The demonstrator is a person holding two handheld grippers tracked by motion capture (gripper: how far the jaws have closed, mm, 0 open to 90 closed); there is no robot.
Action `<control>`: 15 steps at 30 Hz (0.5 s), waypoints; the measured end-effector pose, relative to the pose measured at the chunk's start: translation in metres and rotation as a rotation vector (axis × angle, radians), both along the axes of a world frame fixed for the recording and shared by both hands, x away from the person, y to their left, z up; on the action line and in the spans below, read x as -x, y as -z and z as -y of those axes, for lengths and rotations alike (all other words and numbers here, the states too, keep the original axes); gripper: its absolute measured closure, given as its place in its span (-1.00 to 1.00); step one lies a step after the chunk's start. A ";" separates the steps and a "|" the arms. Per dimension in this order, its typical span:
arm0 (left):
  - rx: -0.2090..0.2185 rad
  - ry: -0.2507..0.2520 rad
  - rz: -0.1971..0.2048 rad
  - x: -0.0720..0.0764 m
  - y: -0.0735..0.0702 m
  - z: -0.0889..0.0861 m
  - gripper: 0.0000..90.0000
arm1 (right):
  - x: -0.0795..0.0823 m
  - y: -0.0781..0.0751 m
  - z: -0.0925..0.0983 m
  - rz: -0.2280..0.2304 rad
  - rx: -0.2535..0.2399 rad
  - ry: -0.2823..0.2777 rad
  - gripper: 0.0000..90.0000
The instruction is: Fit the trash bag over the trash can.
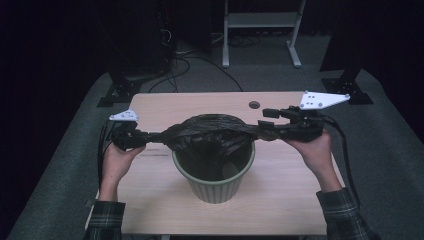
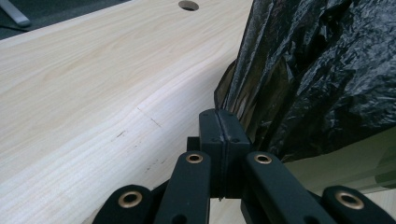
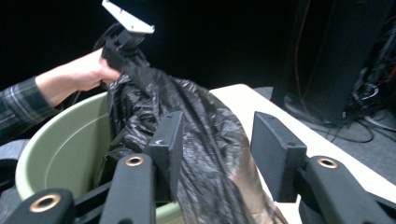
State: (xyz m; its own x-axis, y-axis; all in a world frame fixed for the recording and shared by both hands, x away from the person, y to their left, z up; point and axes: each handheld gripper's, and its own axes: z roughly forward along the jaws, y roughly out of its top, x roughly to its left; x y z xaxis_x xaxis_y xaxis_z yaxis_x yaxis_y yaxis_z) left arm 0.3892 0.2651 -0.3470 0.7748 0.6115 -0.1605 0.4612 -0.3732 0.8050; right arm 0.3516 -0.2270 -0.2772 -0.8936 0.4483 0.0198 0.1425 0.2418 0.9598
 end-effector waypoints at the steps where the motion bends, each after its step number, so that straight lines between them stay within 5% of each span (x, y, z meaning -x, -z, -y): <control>1: 0.000 0.000 0.000 0.000 0.000 0.000 1.00 | -0.001 0.001 -0.002 -0.008 0.005 -0.004 0.16; 12: 0.005 0.007 0.002 0.001 -0.001 0.000 1.00 | -0.009 0.017 -0.022 -0.083 0.029 -0.089 0.13; 13: 0.005 0.008 0.003 0.002 -0.001 0.001 1.00 | -0.010 0.019 -0.024 -0.100 0.033 -0.093 0.40; 14: 0.004 0.010 0.003 0.002 -0.001 0.002 1.00 | -0.010 0.019 -0.024 -0.100 0.033 -0.093 0.40; 15: 0.004 0.014 0.002 0.002 -0.001 0.003 1.00 | -0.011 0.021 -0.028 -0.106 0.037 -0.113 0.79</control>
